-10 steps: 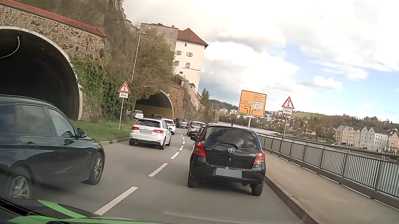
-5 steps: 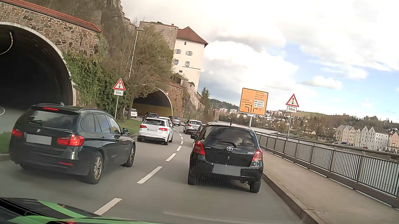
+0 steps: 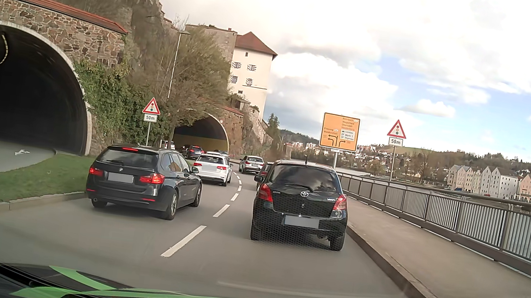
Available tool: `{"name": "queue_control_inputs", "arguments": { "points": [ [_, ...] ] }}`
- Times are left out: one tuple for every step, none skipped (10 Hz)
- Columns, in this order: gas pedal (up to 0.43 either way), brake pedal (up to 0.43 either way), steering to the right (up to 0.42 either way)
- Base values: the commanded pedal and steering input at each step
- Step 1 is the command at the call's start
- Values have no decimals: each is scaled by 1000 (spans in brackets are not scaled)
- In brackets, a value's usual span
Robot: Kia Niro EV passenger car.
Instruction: Follow the waypoints while adhering to traffic rules and regulations
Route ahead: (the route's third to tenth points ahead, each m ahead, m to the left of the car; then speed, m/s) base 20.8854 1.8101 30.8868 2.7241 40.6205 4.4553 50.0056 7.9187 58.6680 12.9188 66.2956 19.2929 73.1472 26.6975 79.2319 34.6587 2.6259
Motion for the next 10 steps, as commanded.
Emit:
{"name": "queue_control_inputs", "arguments": {
  "points": [
    [28,0,1],
    [28,0,1],
    [28,0,1],
    [28,0,3],
    [39,0,8],
    [39,0,8],
    [39,0,4],
    [39,0,3],
    [98,0,4],
    [98,0,4]
  ]
}}
